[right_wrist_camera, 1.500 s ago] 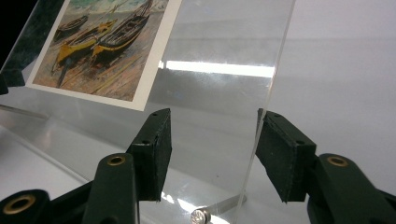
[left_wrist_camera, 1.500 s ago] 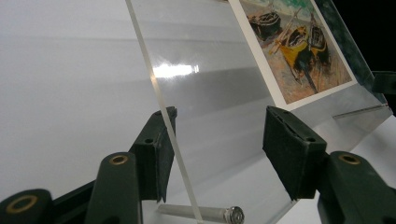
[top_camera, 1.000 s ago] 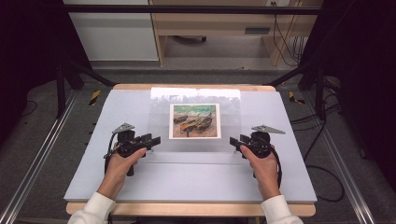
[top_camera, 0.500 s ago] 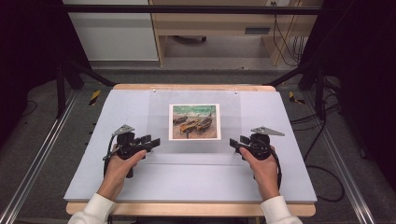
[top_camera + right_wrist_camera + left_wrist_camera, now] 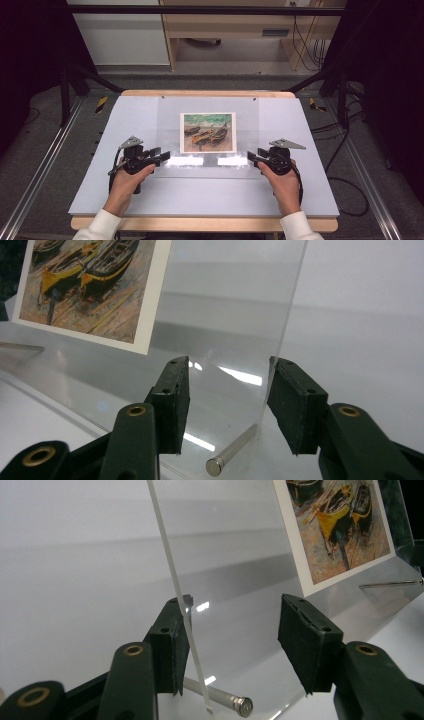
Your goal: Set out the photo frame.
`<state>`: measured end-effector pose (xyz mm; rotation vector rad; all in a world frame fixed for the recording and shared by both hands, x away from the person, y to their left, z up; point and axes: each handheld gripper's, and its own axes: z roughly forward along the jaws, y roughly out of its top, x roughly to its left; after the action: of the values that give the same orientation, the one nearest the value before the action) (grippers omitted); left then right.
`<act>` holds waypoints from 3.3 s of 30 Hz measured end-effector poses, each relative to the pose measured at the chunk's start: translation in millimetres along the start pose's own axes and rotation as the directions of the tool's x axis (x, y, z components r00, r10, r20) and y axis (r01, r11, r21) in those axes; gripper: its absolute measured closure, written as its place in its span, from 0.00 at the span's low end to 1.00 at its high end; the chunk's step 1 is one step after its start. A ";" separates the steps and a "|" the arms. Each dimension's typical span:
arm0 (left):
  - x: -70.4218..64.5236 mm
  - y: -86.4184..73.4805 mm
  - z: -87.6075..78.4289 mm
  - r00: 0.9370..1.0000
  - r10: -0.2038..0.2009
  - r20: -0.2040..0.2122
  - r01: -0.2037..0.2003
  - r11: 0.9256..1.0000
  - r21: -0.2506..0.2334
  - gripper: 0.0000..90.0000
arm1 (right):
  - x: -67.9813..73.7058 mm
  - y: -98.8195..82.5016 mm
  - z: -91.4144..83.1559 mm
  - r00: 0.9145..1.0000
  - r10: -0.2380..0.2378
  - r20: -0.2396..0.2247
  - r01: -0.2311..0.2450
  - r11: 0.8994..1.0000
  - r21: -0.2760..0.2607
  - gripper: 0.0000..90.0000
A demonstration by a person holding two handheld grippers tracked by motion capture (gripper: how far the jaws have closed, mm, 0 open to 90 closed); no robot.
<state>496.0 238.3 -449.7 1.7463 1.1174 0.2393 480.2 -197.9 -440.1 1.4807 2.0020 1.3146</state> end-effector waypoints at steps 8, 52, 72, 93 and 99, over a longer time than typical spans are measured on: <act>-0.6 -3.2 -4.0 1.000 -0.001 0.004 0.001 1.000 0.001 0.55 | 0.9 -3.3 -4.8 1.000 -0.007 -0.002 0.007 1.000 0.001 0.63; -8.3 -13.2 -14.0 0.999 0.037 -0.013 -0.037 0.999 0.026 0.62 | 4.3 -15.6 -16.7 1.000 -0.028 0.006 0.028 1.000 0.012 0.73; -11.9 -21.3 -19.1 0.999 0.051 -0.008 -0.050 0.998 0.045 0.64 | 5.3 -24.6 -23.2 0.999 -0.044 -0.005 0.044 0.999 0.030 0.76; -17.1 -29.0 -21.7 0.996 0.082 -0.018 -0.080 0.994 0.072 0.61 | 9.2 -33.2 -26.6 0.997 -0.071 -0.005 0.071 0.996 0.056 0.74; -18.2 -31.1 -22.3 0.996 0.087 -0.016 -0.085 0.993 0.081 0.60 | 10.5 -35.5 -26.7 0.996 -0.083 -0.009 0.084 0.994 0.064 0.72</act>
<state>454.6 240.5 -458.8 1.8689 1.0802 0.2683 436.5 -202.8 -452.5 1.4056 2.1049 1.2338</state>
